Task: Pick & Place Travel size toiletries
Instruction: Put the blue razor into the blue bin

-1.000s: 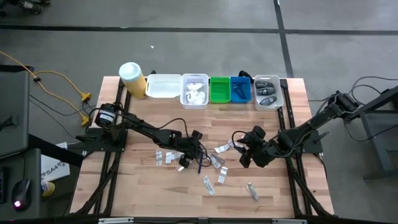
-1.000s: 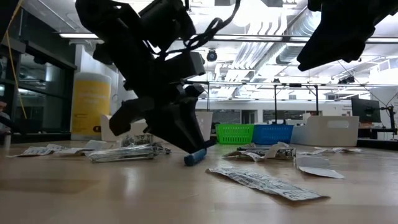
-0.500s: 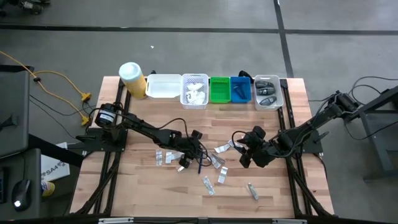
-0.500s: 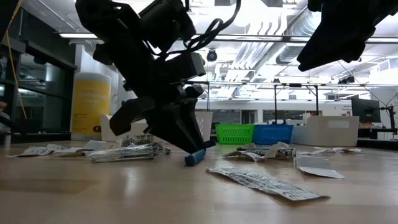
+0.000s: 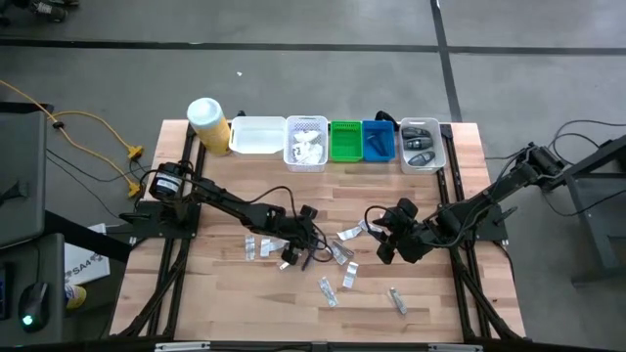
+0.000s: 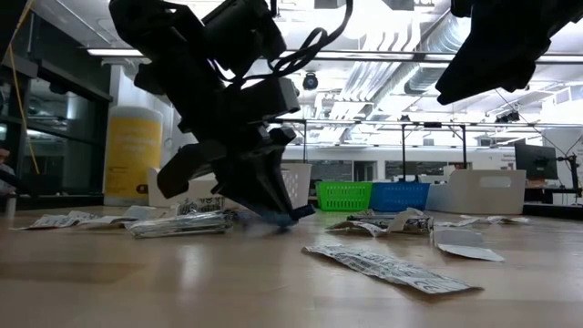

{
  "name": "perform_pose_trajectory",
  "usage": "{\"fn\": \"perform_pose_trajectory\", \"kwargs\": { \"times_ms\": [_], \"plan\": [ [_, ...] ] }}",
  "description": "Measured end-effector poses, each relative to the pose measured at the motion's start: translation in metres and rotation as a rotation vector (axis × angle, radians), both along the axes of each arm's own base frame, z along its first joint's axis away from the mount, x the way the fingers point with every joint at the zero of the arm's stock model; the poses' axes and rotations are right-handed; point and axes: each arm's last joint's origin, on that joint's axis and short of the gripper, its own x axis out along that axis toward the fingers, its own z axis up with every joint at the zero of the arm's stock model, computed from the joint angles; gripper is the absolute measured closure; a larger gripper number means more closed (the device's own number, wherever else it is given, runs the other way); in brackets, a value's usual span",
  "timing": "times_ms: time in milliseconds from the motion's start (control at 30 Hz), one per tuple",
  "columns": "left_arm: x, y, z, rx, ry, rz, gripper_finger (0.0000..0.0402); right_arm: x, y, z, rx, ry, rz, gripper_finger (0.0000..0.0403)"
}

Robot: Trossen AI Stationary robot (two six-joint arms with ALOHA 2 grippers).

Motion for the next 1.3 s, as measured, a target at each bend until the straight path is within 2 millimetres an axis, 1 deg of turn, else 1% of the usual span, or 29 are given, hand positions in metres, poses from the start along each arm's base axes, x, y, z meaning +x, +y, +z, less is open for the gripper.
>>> {"fn": "perform_pose_trajectory", "kwargs": {
  "times_ms": [100,300,367,433,567,667,733,800,867,1033,1133,1300],
  "plan": [
    [0.000,0.000,0.000,0.000,0.000,0.000,0.0392,0.000,0.000,0.000,0.000,-0.001,0.000,0.0254],
    [0.001,0.000,0.001,0.002,-0.003,0.003,0.0392,0.001,0.001,0.001,0.012,-0.015,0.002,0.0254],
    [0.001,0.000,0.009,0.006,-0.009,0.007,0.0396,0.002,0.001,0.002,0.013,-0.025,0.008,0.0254],
    [0.007,0.000,0.019,0.010,-0.045,0.014,0.0396,0.006,0.004,-0.001,-0.010,-0.027,0.032,0.0254],
    [0.013,0.000,0.036,0.048,-0.073,0.026,0.0394,0.021,0.014,-0.010,-0.077,-0.021,0.151,0.0254],
    [0.018,-0.001,0.046,0.045,-0.109,0.024,0.0394,0.037,0.025,-0.023,-0.184,-0.020,0.281,0.0254],
    [0.021,-0.001,0.049,0.044,-0.119,0.023,0.0394,0.045,0.031,-0.033,-0.286,-0.004,0.382,0.0254],
    [0.023,-0.002,0.052,0.042,-0.132,0.023,0.0394,0.054,0.036,-0.042,-0.378,-0.009,0.447,0.0254],
    [0.023,-0.002,0.053,0.042,-0.131,0.024,0.0394,0.061,0.040,-0.050,-0.473,-0.009,0.466,0.0254],
    [0.022,-0.002,0.052,0.040,-0.124,0.026,0.0394,0.076,0.047,-0.063,-0.659,-0.042,0.530,0.0254],
    [0.022,-0.002,0.052,0.038,-0.125,0.027,0.0394,0.084,0.048,-0.071,-0.731,-0.054,0.564,0.0254],
    [0.022,-0.002,0.052,0.030,-0.124,0.033,0.0394,0.096,0.042,-0.080,-0.814,-0.065,0.559,0.0254]
  ]
}}
